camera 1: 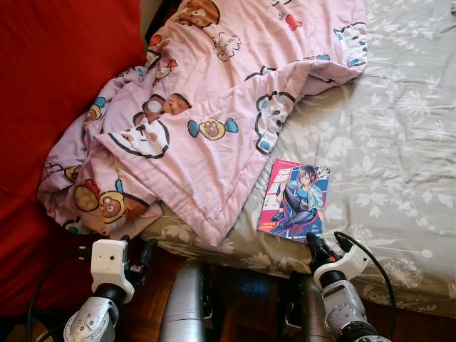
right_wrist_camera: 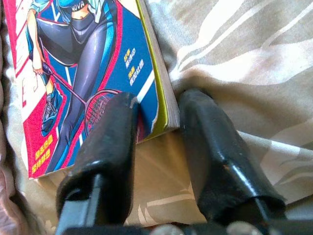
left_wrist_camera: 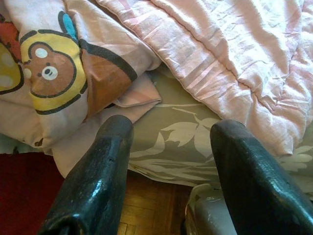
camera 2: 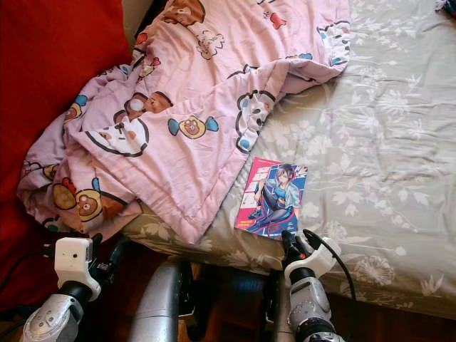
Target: Clean up the room
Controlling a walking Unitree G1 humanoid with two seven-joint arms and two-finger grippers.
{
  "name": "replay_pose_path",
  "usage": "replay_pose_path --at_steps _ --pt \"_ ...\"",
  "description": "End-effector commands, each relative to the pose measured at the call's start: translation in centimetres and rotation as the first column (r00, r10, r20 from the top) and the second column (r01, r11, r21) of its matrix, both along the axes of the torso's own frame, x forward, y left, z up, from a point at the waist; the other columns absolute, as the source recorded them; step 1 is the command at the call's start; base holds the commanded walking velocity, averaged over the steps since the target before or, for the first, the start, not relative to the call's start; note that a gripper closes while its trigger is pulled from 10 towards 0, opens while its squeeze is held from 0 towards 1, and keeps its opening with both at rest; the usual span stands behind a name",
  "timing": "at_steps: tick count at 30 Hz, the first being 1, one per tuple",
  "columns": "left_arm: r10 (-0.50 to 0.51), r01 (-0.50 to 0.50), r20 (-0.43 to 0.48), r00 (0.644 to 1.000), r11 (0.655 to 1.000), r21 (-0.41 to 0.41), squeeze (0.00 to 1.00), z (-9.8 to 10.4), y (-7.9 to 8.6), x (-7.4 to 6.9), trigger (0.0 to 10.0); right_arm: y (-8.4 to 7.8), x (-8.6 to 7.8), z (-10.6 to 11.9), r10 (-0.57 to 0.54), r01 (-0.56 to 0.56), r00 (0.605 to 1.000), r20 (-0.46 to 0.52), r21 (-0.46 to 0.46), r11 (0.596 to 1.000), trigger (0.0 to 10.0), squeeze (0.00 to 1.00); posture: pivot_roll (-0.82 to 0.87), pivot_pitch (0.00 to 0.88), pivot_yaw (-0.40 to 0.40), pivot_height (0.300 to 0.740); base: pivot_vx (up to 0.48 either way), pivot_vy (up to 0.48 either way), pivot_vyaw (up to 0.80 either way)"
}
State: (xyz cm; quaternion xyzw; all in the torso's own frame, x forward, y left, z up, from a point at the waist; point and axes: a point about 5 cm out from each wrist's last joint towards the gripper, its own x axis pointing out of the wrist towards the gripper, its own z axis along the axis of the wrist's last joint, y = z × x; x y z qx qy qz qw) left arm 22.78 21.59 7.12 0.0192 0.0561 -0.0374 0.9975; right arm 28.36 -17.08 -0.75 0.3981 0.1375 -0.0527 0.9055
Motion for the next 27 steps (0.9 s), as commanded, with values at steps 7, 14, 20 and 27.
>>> replay_pose_path --at_steps 7,14,20,27 --pt "0.001 0.001 -0.049 0.999 1.0 0.028 0.0 -0.8 0.5 -0.7 10.0 0.9 -1.2 -1.2 0.022 -0.021 0.999 -0.048 0.024 0.999 0.0 0.0 0.2 0.373 0.116 0.616 0.0 0.0 0.0" --pt "-0.003 0.004 -0.051 0.999 0.999 0.033 0.0 -0.9 0.4 -0.5 10.0 0.8 -0.6 -0.6 0.009 -0.009 1.0 -0.018 0.03 0.999 0.0 0.0 0.2 0.366 0.113 0.616 0.0 0.0 0.0" --pt "-0.004 0.006 -0.048 0.999 0.999 0.039 0.0 -0.9 0.3 -0.2 10.0 0.8 -0.3 -0.2 -0.045 0.045 0.999 0.012 0.014 0.999 0.0 0.0 0.19 0.355 0.109 0.616 0.0 0.0 0.0" --pt "-0.004 0.005 -0.038 0.999 0.999 0.035 0.0 -1.1 0.0 0.8 10.0 0.9 -0.4 0.3 -0.08 0.078 0.993 0.088 0.022 0.997 0.0 0.0 0.16 0.323 0.097 0.616 0.0 0.0 0.0"
